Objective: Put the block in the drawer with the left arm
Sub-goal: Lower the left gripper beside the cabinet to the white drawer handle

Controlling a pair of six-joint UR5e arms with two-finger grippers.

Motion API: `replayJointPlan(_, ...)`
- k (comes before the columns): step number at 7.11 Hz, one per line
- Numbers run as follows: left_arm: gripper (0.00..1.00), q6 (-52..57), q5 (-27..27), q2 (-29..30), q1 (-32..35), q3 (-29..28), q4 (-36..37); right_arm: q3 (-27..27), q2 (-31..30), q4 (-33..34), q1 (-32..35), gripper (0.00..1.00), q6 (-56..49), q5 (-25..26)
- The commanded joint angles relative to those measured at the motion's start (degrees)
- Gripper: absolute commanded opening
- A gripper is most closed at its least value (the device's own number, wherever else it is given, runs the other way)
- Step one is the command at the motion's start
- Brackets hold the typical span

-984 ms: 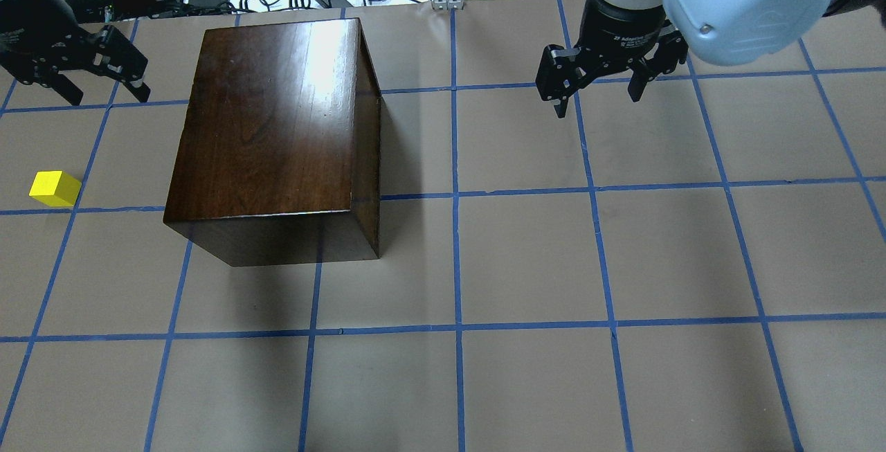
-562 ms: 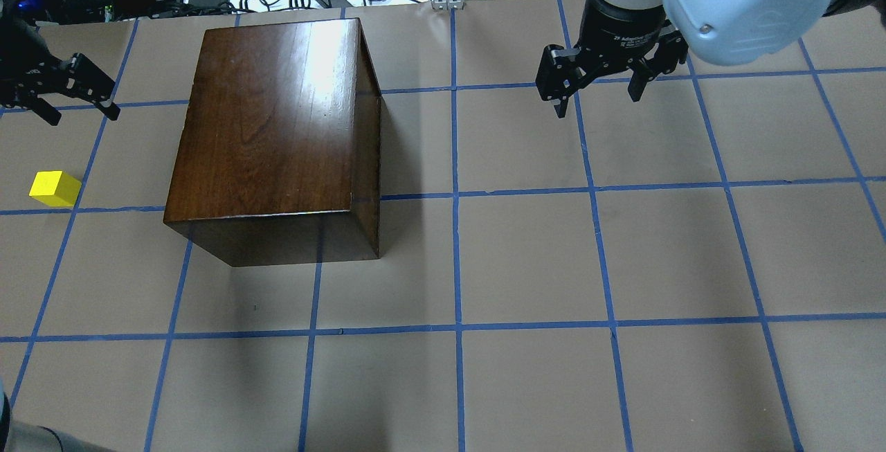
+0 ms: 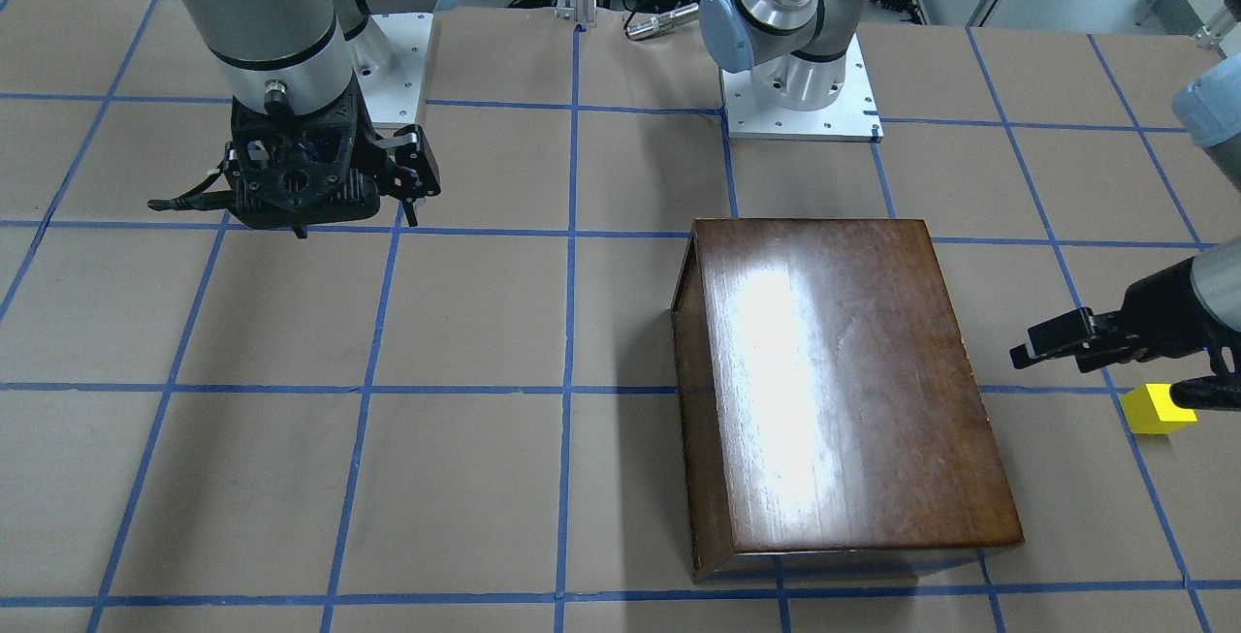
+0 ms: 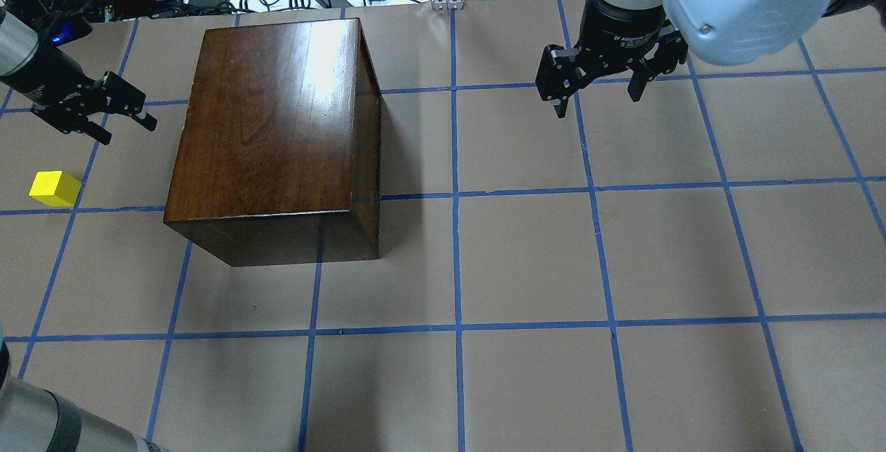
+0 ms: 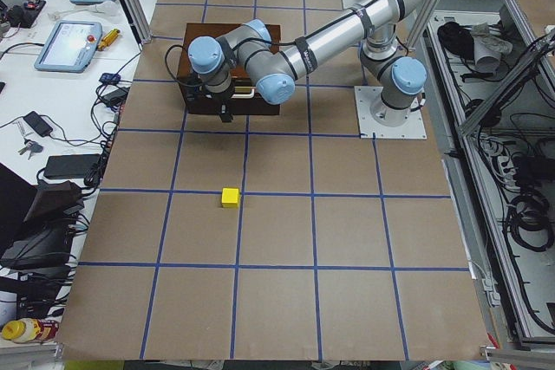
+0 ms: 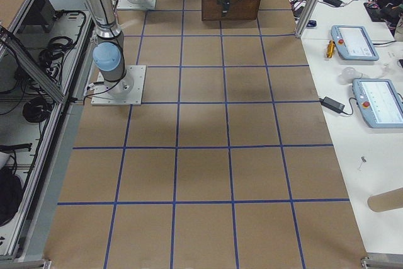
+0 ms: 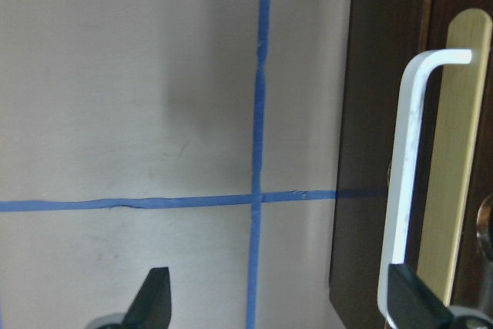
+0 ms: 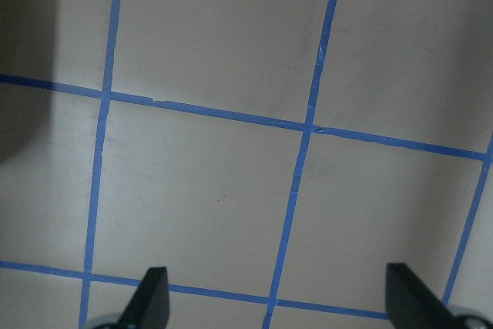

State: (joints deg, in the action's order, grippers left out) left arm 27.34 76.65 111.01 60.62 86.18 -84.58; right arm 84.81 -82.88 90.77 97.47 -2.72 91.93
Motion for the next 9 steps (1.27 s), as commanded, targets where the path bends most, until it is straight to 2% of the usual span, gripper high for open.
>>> replayJointPlan(1,1.00,0.34,-4.22,0.70,-0.06,2.75,1.60,0.00,0.00,0.02,0.00,1.00,0.08,0.00)
replayJointPlan(9,1.00,1.22,-4.14,4.22,-0.15,2.50,2.49,0.00,0.00,0.02,0.00,1.00,0.00,0.00)
